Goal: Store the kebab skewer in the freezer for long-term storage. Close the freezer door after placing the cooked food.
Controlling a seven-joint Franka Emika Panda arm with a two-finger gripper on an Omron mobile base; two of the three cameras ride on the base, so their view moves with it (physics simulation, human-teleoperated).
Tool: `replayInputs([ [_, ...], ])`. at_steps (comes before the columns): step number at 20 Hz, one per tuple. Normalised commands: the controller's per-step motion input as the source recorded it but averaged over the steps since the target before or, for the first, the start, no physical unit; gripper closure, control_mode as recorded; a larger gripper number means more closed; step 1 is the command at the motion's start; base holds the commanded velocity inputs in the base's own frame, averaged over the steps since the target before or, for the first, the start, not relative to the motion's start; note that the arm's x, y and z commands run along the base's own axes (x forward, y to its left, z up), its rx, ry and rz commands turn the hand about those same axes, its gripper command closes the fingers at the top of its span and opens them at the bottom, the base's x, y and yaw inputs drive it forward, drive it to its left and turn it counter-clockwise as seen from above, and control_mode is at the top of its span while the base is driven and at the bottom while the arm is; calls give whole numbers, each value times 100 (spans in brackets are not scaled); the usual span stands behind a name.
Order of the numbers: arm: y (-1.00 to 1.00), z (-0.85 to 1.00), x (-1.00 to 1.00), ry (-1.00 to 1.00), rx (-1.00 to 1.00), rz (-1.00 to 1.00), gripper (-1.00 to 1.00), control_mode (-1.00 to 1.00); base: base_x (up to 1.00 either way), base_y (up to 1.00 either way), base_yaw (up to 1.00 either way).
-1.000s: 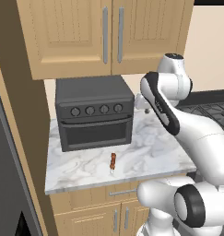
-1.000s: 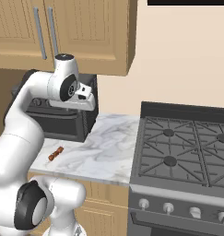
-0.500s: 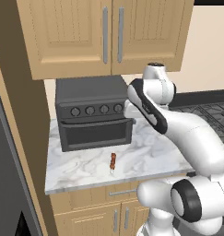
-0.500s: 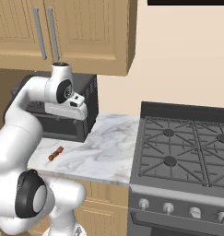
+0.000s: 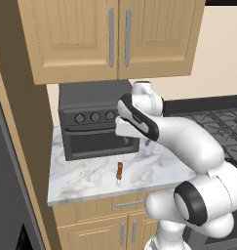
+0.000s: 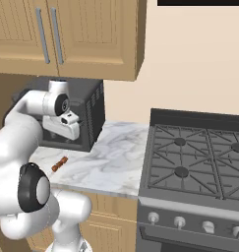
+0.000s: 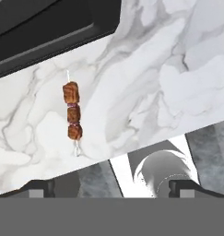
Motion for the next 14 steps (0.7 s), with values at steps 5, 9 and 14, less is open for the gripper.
replayInputs([
  [5, 15, -52, 0, 1, -2, 0, -100, -100, 0, 0, 0],
  [9, 28, -75, 0, 3, -10, 2, -100, -100, 0, 0, 0],
  [14, 20, -64, 2, 0, -9, 5, -100, -100, 0, 0, 0],
])
